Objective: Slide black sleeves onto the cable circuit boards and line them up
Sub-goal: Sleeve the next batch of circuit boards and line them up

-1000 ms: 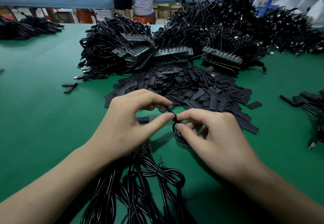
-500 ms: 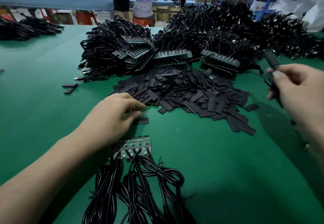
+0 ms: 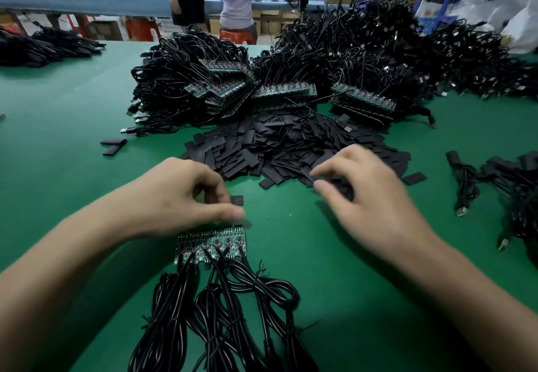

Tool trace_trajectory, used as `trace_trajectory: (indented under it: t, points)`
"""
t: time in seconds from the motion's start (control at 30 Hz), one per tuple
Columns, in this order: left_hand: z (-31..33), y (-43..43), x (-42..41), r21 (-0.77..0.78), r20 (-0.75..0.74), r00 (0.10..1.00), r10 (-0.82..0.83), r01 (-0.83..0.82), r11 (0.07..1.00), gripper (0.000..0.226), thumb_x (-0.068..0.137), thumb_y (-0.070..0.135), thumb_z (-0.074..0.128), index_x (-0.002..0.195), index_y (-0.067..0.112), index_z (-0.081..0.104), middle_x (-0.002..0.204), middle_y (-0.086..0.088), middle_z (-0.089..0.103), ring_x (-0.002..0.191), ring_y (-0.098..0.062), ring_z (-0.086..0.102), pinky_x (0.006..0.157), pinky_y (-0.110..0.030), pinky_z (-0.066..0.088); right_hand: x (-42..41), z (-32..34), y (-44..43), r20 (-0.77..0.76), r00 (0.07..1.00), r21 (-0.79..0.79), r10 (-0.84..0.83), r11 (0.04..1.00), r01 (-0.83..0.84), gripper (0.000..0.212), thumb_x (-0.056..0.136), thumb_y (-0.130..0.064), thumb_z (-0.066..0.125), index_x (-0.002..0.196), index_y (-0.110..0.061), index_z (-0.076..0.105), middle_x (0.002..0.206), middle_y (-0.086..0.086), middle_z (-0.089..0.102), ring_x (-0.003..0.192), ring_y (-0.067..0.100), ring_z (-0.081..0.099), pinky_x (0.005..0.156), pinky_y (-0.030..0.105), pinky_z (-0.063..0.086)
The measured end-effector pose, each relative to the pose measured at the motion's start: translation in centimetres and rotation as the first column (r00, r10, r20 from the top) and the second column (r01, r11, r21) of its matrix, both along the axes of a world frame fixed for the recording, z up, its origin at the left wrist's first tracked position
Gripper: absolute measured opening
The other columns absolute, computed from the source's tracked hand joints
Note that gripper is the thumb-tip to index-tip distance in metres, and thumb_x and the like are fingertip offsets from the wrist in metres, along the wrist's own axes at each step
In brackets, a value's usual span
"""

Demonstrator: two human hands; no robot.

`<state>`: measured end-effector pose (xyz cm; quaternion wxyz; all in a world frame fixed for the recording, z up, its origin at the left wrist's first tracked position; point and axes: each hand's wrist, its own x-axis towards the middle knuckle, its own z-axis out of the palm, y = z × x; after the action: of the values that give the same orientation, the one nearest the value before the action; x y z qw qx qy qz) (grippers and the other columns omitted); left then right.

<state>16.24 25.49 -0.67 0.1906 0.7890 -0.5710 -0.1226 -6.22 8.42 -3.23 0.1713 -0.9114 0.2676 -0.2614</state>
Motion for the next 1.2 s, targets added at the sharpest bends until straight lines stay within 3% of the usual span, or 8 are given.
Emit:
trace_trajectory:
  t: [0.13,0.3,0.4,0.63,0.7,0.8,1.03,1.2]
  points:
    - [0.7,0.4,-0.3,0.162,-0.118,0.988,-0.098,0.117,0.98,0.042,0.059,0.074,0.078,0.083,0.04,0.071,0.086,0.017,0.068,0.081,-0.004,0.064,0.076,-0.025,0.052,0.8,-0.9,1.6,-0.032,0.991,0.006,0.129,0.992,-0.129,0.014,0.098,-0.041,0.06,0.102,-0.034,0.071,0.098,-0.02,0.054,0.101,-0.001,0.051,0.091,0.028,0.045]
    - [0.4,-0.3,-1.3,0.031,-0.489,0.856,-0.169,0.21,0.977,0.021,0.075,0.028,0.087,0.077,0.023,0.067,0.07,0.005,0.062,0.063,-0.007,0.053,0.061,-0.014,0.043,0.9,-0.7,3.8,-0.077,0.945,0.174,0.318,0.937,-0.301,0.036,0.093,-0.063,0.047,0.085,-0.034,0.067,0.086,-0.016,0.061,0.09,0.002,0.057,0.078,0.027,0.047]
    - [0.0,-0.5,-2.0,-0.08,-0.594,0.768,-0.237,0.237,0.968,0.018,0.073,0.019,0.087,0.079,0.021,0.07,0.07,0.001,0.062,0.066,-0.011,0.053,0.062,-0.016,0.045,0.8,-0.3,4.6,0.024,0.928,0.371,0.371,0.859,-0.353,0.035,0.098,-0.053,0.055,0.076,-0.027,0.063,0.073,-0.005,0.064,0.065,0.004,0.056,0.063,0.028,0.046]
    - [-1.2,-1.1,-2.8,-0.177,-0.623,0.74,-0.254,0.183,0.967,0.018,0.068,0.023,0.087,0.082,0.017,0.076,0.068,-0.002,0.067,0.062,-0.012,0.056,0.06,-0.018,0.046,0.4,0.2,4.8,0.095,0.925,0.512,0.369,0.779,-0.363,0.035,0.102,-0.036,0.059,0.071,-0.018,0.063,0.06,-0.011,0.061,0.052,-0.003,0.046,0.055,0.011,0.035]
    - [-1.3,-1.0,-2.7,-0.165,-0.614,0.745,-0.263,0.204,0.965,0.018,0.072,0.029,0.086,0.079,0.016,0.077,0.066,-0.005,0.065,0.062,-0.013,0.052,0.058,-0.022,0.041,0.4,0.0,4.7,0.112,0.924,0.531,0.366,0.763,-0.367,0.034,0.103,-0.032,0.058,0.073,-0.018,0.062,0.062,-0.012,0.061,0.056,-0.003,0.047,0.057,0.016,0.035]
    - [-1.2,-0.9,-2.6,-0.169,-0.633,0.717,-0.292,0.239,0.956,0.017,0.078,0.034,0.082,0.077,0.017,0.077,0.062,-0.003,0.059,0.057,-0.009,0.044,0.053,-0.017,0.033,0.6,-0.4,4.6,0.149,0.914,0.604,0.378,0.697,-0.387,0.03,0.106,-0.028,0.055,0.079,-0.015,0.061,0.067,-0.008,0.063,0.066,0.01,0.052,0.07,0.04,0.045]
    - [-1.7,-1.2,-2.8,-0.236,-0.703,0.637,-0.317,0.212,0.948,0.01,0.081,0.016,0.072,0.075,0.022,0.077,0.065,0.006,0.066,0.059,-0.004,0.052,0.06,-0.014,0.042,0.9,-0.7,4.3,0.378,0.843,0.727,0.384,0.441,-0.527,0.029,0.104,-0.026,0.055,0.077,-0.019,0.062,0.066,-0.006,0.06,0.063,0.003,0.053,0.064,0.015,0.043]
    - [-0.6,-0.5,-1.1,-0.235,-0.682,0.666,-0.302,0.192,0.953,0.014,0.084,0.031,0.078,0.073,0.021,0.076,0.066,0.004,0.066,0.059,-0.004,0.057,0.061,-0.013,0.046,0.4,0.0,3.2,0.445,0.855,0.745,0.265,0.42,-0.518,0.031,0.099,-0.041,0.054,0.074,-0.026,0.064,0.071,0.0,0.066,0.061,0.011,0.057,0.057,0.024,0.041]
